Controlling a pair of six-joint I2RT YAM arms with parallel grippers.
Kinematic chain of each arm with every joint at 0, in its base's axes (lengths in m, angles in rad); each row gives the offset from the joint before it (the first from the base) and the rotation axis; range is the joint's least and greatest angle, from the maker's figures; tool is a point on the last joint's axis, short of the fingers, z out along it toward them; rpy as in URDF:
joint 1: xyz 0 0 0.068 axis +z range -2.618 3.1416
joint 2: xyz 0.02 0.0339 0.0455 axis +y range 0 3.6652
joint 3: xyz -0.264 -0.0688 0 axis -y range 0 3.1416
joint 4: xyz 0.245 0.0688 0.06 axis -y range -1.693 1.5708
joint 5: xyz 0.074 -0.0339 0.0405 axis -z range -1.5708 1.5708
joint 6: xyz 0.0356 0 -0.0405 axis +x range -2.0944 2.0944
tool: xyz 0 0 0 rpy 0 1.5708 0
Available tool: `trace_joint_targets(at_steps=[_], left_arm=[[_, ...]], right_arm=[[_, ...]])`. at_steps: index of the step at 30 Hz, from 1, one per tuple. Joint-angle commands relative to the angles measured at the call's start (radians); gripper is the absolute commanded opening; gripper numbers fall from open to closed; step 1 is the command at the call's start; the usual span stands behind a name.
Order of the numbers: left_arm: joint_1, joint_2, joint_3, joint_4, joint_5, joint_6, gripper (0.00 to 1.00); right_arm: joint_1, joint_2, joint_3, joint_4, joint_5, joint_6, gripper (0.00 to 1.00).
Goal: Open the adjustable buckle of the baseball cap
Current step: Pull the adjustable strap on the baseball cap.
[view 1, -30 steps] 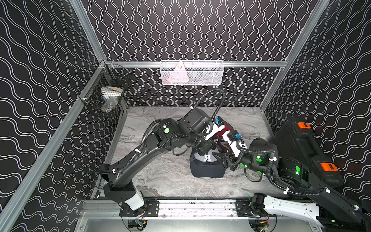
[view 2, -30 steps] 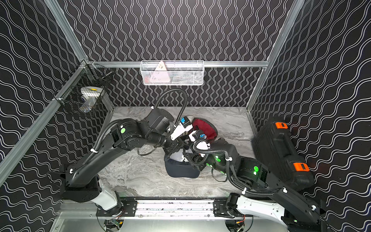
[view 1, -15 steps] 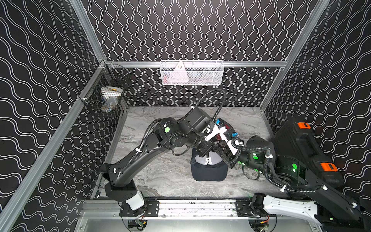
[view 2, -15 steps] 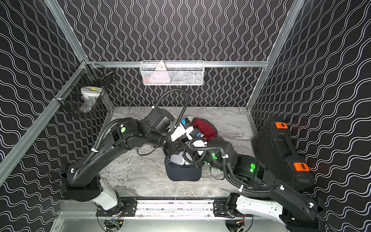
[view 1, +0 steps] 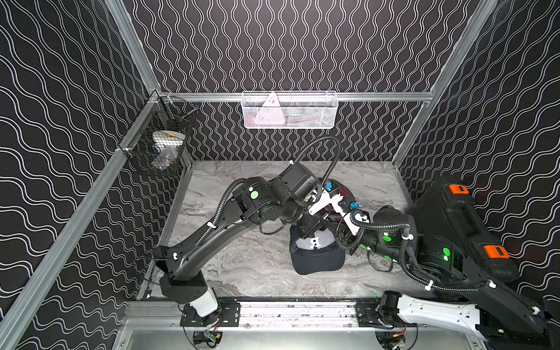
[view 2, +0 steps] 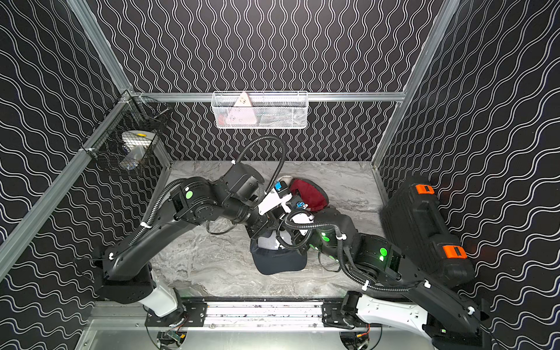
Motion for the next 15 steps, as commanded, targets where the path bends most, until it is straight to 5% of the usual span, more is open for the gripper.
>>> trace_joint_targets(at_steps=[1, 15], left_arm=[[0.003, 0.005, -0.002, 0.007, 0.048, 0.008, 0.0], [0.011, -0.004, -0.04, 0.041, 0.111, -0.004, 0.0]], right_arm=[[0.001, -0.007, -0.01, 0.035, -0.018, 0.011, 0.26], [0.001, -0.057, -0.04, 0.072, -0.029, 0.062, 0.08]])
